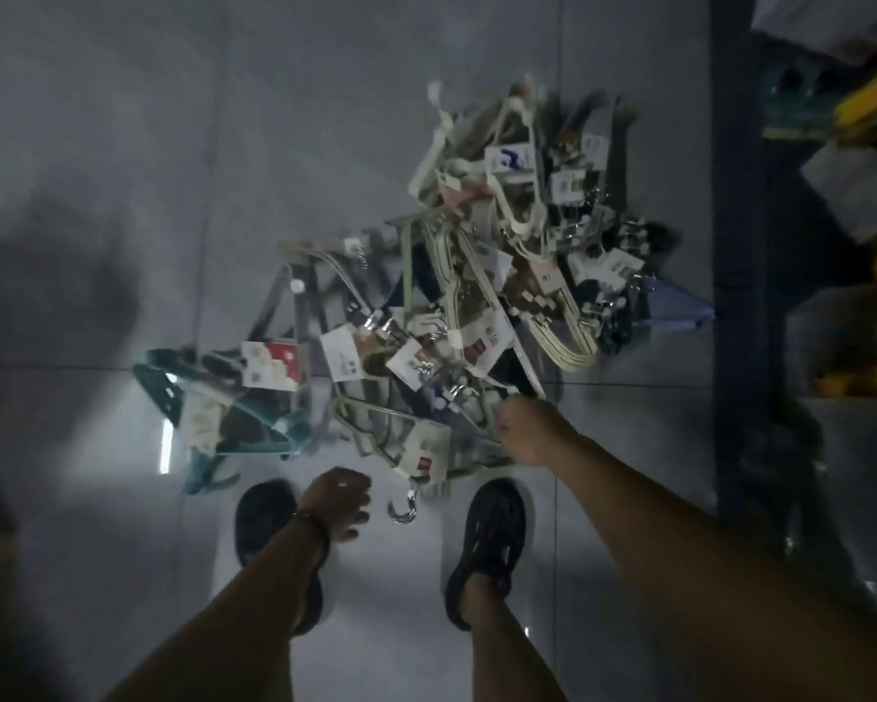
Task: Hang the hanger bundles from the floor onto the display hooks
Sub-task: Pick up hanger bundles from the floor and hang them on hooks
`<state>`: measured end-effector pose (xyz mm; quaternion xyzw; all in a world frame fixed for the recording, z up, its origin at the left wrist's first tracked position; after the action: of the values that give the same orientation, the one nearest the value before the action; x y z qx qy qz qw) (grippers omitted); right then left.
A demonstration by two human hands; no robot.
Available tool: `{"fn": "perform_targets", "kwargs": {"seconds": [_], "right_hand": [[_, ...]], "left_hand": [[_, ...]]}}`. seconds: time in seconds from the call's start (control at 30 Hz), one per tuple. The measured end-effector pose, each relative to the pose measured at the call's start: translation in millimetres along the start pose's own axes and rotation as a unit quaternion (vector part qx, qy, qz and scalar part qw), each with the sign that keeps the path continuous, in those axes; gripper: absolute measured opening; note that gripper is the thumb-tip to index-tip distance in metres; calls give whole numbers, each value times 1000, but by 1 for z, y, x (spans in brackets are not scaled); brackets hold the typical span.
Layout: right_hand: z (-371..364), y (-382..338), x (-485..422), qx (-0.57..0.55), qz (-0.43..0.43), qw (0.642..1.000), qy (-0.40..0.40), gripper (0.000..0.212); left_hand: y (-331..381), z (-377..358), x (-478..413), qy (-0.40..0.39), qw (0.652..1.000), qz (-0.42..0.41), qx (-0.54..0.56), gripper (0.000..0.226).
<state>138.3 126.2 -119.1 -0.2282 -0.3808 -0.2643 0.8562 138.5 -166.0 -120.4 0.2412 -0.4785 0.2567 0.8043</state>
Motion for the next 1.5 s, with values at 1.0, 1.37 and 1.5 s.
{"fn": "perform_targets", "kwargs": {"seconds": [1.0, 1.37, 1.5], "right_hand": [[-4, 7, -69, -500, 104, 830, 225, 17], [-150, 3, 47, -227, 299, 887, 269, 10], [-230, 0, 21, -198, 271, 912, 235, 15]], "left_hand": [[-5, -125, -144, -45, 977, 95, 183, 35], [-35, -44, -145, -122, 981, 62, 135, 24], [-66, -46, -152, -231, 933, 127, 243, 92]]}}
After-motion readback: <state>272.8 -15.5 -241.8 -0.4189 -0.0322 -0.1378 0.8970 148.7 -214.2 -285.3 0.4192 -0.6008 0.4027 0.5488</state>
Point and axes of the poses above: each hand's wrist, its own x-axis away from the middle knuckle, its own z-axis out of the back of the hand, y = z × x, the point moved 4 cm from there along -x, towards the middle knuckle, and after that the axes turned 12 degrees about y, right-handed, at the moved point
